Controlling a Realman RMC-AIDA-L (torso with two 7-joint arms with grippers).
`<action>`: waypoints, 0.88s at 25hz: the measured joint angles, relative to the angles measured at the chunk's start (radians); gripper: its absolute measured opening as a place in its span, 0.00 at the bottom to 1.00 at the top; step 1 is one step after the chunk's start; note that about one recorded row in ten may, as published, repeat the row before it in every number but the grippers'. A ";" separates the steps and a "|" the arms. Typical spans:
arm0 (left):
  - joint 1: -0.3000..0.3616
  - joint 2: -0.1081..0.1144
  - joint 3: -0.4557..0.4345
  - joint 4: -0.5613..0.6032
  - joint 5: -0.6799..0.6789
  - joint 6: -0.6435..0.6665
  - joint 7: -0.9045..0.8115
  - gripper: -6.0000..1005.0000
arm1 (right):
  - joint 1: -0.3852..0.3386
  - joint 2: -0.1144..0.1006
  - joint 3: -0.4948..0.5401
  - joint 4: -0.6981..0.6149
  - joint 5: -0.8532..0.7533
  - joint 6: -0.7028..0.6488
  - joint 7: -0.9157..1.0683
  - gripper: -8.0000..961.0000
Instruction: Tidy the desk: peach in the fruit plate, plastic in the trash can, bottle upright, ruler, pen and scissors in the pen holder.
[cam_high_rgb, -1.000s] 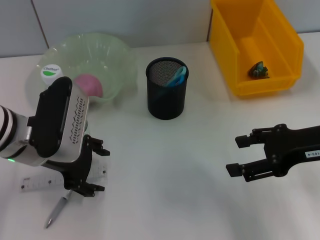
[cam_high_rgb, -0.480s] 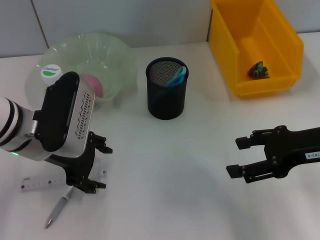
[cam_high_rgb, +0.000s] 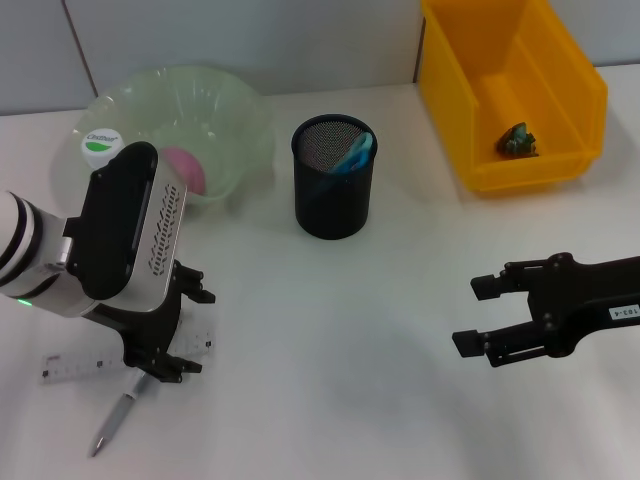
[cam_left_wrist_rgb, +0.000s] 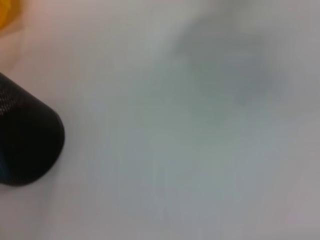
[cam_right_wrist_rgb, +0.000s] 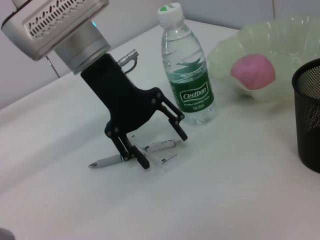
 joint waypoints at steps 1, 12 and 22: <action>-0.002 0.000 0.000 -0.005 0.005 0.000 0.000 0.75 | 0.000 0.000 0.000 0.002 0.000 0.002 -0.001 0.88; -0.015 -0.001 0.000 -0.031 0.020 0.000 0.007 0.75 | 0.003 0.000 -0.003 0.014 0.000 0.010 -0.003 0.88; -0.044 -0.001 0.000 -0.076 0.032 -0.008 0.010 0.75 | 0.015 0.000 -0.003 0.044 -0.011 0.017 -0.005 0.88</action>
